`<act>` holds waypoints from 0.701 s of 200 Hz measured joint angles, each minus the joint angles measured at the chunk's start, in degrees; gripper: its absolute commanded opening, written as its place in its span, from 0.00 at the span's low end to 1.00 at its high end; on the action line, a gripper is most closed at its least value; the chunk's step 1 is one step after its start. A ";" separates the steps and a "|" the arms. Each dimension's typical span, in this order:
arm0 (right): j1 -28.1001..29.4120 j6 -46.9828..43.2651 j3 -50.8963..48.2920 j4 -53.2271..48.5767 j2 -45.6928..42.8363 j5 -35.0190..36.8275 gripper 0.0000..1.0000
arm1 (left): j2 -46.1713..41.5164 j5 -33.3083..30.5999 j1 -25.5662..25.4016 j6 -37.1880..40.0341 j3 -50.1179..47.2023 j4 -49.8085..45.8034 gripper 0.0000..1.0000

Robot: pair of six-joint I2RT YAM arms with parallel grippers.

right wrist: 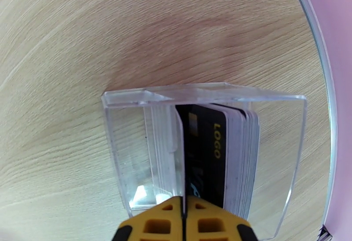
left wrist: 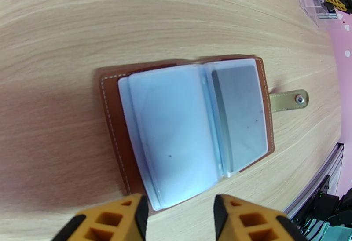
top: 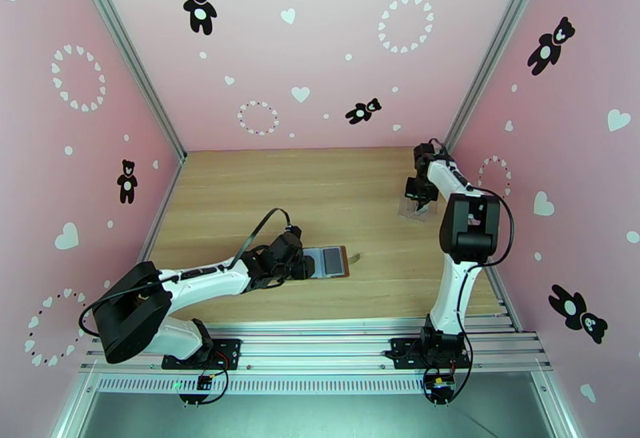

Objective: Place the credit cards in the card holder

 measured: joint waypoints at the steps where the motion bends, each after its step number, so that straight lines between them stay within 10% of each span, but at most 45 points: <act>1: 0.00 -0.02 -0.11 0.11 -0.11 0.02 0.04 | 0.00 0.00 0.00 0.00 0.00 0.00 0.45; 140: 2.01 3.13 -14.99 8.74 -14.67 -7.26 0.00 | -1.53 -0.04 0.00 -1.07 -1.44 0.22 0.45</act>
